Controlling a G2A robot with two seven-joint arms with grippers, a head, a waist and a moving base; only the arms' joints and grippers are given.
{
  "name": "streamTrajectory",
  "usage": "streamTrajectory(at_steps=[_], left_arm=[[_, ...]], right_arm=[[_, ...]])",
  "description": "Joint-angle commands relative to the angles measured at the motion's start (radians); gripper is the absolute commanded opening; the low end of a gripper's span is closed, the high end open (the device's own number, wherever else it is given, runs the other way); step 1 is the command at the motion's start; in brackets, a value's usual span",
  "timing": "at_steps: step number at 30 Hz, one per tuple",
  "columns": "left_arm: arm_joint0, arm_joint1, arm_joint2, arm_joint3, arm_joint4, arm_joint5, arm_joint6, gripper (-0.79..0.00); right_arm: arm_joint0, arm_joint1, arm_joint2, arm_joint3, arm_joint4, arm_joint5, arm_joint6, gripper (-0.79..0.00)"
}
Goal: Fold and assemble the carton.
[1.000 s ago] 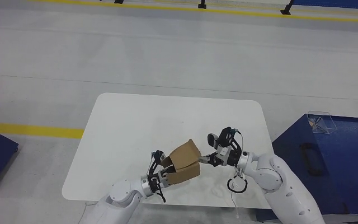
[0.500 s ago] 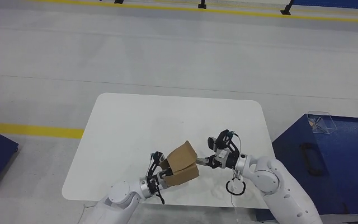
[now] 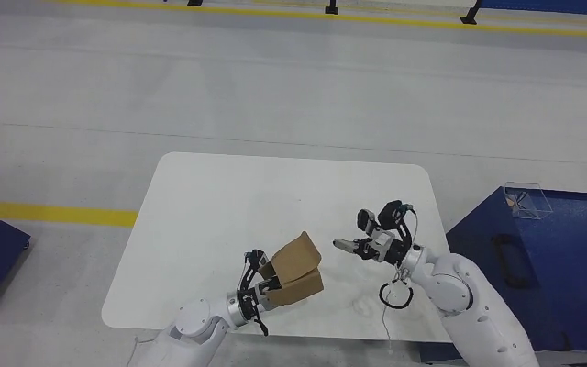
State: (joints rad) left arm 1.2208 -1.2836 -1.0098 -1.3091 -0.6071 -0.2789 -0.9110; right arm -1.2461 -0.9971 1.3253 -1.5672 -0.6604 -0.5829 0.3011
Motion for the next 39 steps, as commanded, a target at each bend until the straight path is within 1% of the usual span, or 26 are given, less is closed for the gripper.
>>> streamTrajectory(at_steps=[1, 3, 6, 8, 9, 22, 23, 24, 26, 28, 30, 31, 32, 33, 34, 35, 37, 38, 39], left_arm=[[0.000, 0.000, 0.000, 0.000, 0.000, 0.000, 0.000, -0.785], [0.000, 0.000, 0.000, 0.000, 0.000, 0.000, 0.000, -0.785], [0.000, 0.000, 0.000, 0.000, 0.000, 0.000, 0.000, -0.785], [0.000, 0.000, 0.000, 0.000, 0.000, 0.000, 0.000, -0.785], [0.000, 0.000, 0.000, 0.000, 0.000, 0.000, 0.000, -0.785], [0.000, 0.000, 0.000, 0.000, 0.000, 0.000, 0.000, -0.785], [0.008, 0.000, 0.003, -0.016, -0.007, 0.040, 0.015, -0.785], [0.018, 0.000, 0.006, -0.059, -0.021, 0.099, 0.033, -0.785], [0.052, 0.002, 0.002, -0.174, -0.064, 0.220, 0.107, -0.785], [0.094, 0.003, 0.004, -0.290, -0.092, 0.358, 0.229, -0.785], [0.131, 0.002, 0.018, -0.405, -0.070, 0.444, 0.362, -0.785], [0.160, -0.002, 0.023, -0.442, -0.125, 0.497, 0.448, -0.785], [0.172, -0.006, 0.028, -0.486, -0.160, 0.537, 0.515, -0.785], [0.181, -0.010, 0.041, -0.520, -0.190, 0.578, 0.554, -0.785], [0.204, -0.016, 0.041, -0.532, -0.282, 0.610, 0.623, -0.785], [0.219, -0.024, 0.038, -0.553, -0.381, 0.632, 0.715, -0.785], [0.236, -0.039, 0.045, -0.588, -0.532, 0.670, 0.908, -0.785], [0.244, -0.049, 0.054, -0.595, -0.658, 0.699, 0.987, -0.785], [0.239, -0.056, 0.059, -0.601, -0.745, 0.715, 1.070, -0.785]], right_arm=[[-0.034, 0.006, 0.077, -0.010, -0.053, 0.056, -0.087, 0.000], [-0.082, 0.009, 0.131, -0.036, -0.126, 0.139, -0.183, 0.000], [-0.159, 0.009, 0.193, -0.070, -0.188, 0.258, -0.318, 0.000], [-0.199, 0.006, 0.218, -0.086, -0.185, 0.317, -0.364, 0.000], [-0.212, 0.005, 0.225, -0.096, -0.183, 0.329, -0.369, 0.000], [-0.223, 0.004, 0.231, -0.103, -0.173, 0.326, -0.370, 0.000], [-0.223, 0.004, 0.231, -0.103, -0.173, 0.326, -0.370, 0.000], [-0.223, 0.004, 0.231, -0.103, -0.173, 0.326, -0.370, 0.000], [-0.223, 0.004, 0.231, -0.103, -0.173, 0.326, -0.370, 0.000], [-0.223, 0.004, 0.231, -0.103, -0.173, 0.326, -0.370, 0.000], [-0.223, 0.004, 0.231, -0.103, -0.173, 0.326, -0.370, 0.000], [-0.223, 0.004, 0.231, -0.103, -0.173, 0.326, -0.370, 0.000], [-0.223, 0.004, 0.231, -0.103, -0.173, 0.326, -0.370, 0.000], [-0.223, 0.004, 0.231, -0.103, -0.173, 0.326, -0.370, 0.000], [-0.223, 0.004, 0.231, -0.103, -0.173, 0.326, -0.370, 0.000], [-0.223, 0.004, 0.231, -0.103, -0.173, 0.326, -0.370, 0.000], [-0.223, 0.004, 0.231, -0.103, -0.173, 0.326, -0.370, 0.000], [-0.223, 0.004, 0.231, -0.103, -0.173, 0.326, -0.370, 0.000], [-0.223, 0.004, 0.231, -0.103, -0.173, 0.326, -0.370, 0.000]])
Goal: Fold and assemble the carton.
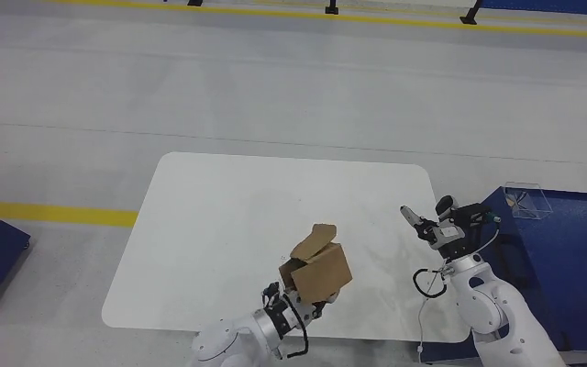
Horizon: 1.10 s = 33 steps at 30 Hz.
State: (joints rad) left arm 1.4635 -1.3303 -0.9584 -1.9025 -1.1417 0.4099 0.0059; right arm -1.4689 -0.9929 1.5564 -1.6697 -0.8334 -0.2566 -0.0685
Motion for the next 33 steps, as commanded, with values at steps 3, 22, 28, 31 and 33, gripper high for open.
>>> streamTrajectory(at_steps=[3, 22, 28, 31, 33], left_arm=[[-0.022, -0.026, 0.026, -0.045, -0.307, -0.026, 0.350, -0.785], [-0.218, -0.139, 0.148, 0.167, -0.469, -0.590, 1.086, -0.785], [-0.299, -0.171, 0.175, 0.277, -0.510, -0.598, 1.108, -0.785], [-0.326, -0.182, 0.197, 0.326, -0.485, -0.581, 1.124, 0.000], [-0.327, -0.188, 0.205, 0.331, -0.490, -0.575, 1.111, 0.000]], right_arm=[[0.000, 0.000, 0.000, 0.000, 0.000, 0.000, 0.000, 0.000], [0.000, 0.000, 0.000, 0.000, 0.000, 0.000, 0.000, 0.000], [0.000, 0.000, 0.000, 0.000, 0.000, 0.000, 0.000, 0.000], [0.000, 0.000, 0.000, 0.000, 0.000, 0.000, 0.000, 0.000], [0.000, 0.000, 0.000, 0.000, 0.000, 0.000, 0.000, 0.000]])
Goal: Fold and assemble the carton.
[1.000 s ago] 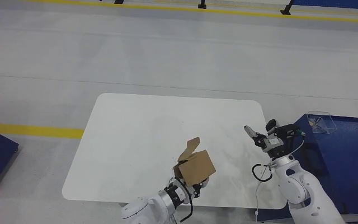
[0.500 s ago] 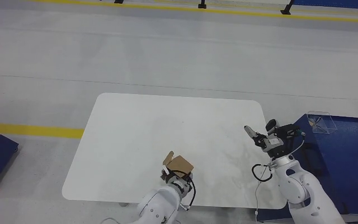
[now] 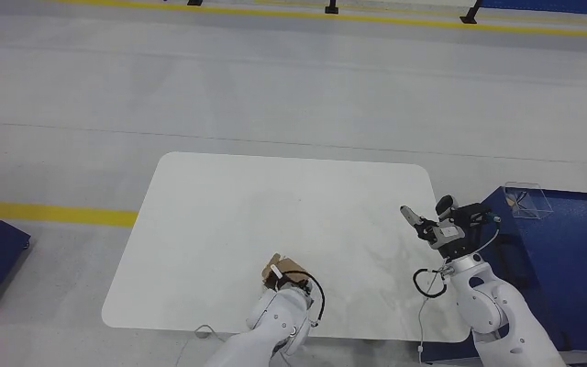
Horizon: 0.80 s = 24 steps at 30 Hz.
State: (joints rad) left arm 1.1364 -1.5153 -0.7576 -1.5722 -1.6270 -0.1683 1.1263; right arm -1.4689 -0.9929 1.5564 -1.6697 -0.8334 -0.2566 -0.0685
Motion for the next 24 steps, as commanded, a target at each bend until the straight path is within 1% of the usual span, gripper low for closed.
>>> streamTrajectory(at_steps=[1, 3, 6, 10, 13, 15, 17, 19, 20, 22, 23, 24], left_arm=[[0.001, -0.006, 0.007, -0.002, 0.001, 0.006, -0.020, 0.000], [0.009, -0.008, 0.011, -0.020, 0.016, 0.013, -0.036, 0.000], [0.038, -0.006, 0.011, -0.073, 0.049, 0.034, -0.057, 0.000], [0.109, 0.009, -0.011, -0.204, 0.105, 0.091, -0.101, 0.000], [0.181, 0.036, -0.043, -0.325, 0.214, 0.195, -0.131, 0.000], [0.234, 0.057, -0.063, -0.403, 0.298, 0.302, -0.180, 0.000], [0.275, 0.080, -0.085, -0.466, 0.400, 0.420, -0.276, 0.000], [0.309, 0.103, -0.115, -0.498, 0.523, 0.497, -0.404, 0.000], [0.332, 0.112, -0.129, -0.502, 0.569, 0.518, -0.456, 0.000], [0.379, 0.126, -0.165, -0.504, 0.596, 0.519, -0.574, 0.000], [0.388, 0.131, -0.177, -0.500, 0.612, 0.524, -0.612, 0.000], [0.388, 0.131, -0.177, -0.500, 0.612, 0.524, -0.612, 0.000]], right_arm=[[0.000, 0.000, 0.000, 0.000, 0.000, 0.000, 0.000, 0.000], [0.000, 0.000, 0.000, 0.000, 0.000, 0.000, 0.000, 0.000], [0.000, 0.000, 0.000, 0.000, 0.000, 0.000, 0.000, 0.000], [0.000, 0.000, 0.000, 0.000, 0.000, 0.000, 0.000, 0.000], [0.000, 0.000, 0.000, 0.000, 0.000, 0.000, 0.000, 0.000], [0.000, 0.000, 0.000, 0.000, 0.000, 0.000, 0.000, 0.000], [0.000, 0.000, 0.000, 0.000, 0.000, 0.000, 0.000, 0.000], [0.000, 0.000, 0.000, 0.000, 0.000, 0.000, 0.000, 0.000], [0.000, 0.000, 0.000, 0.000, 0.000, 0.000, 0.000, 0.000], [0.000, 0.000, 0.000, 0.000, 0.000, 0.000, 0.000, 0.000], [0.000, 0.000, 0.000, 0.000, 0.000, 0.000, 0.000, 0.000], [0.000, 0.000, 0.000, 0.000, 0.000, 0.000, 0.000, 0.000]])
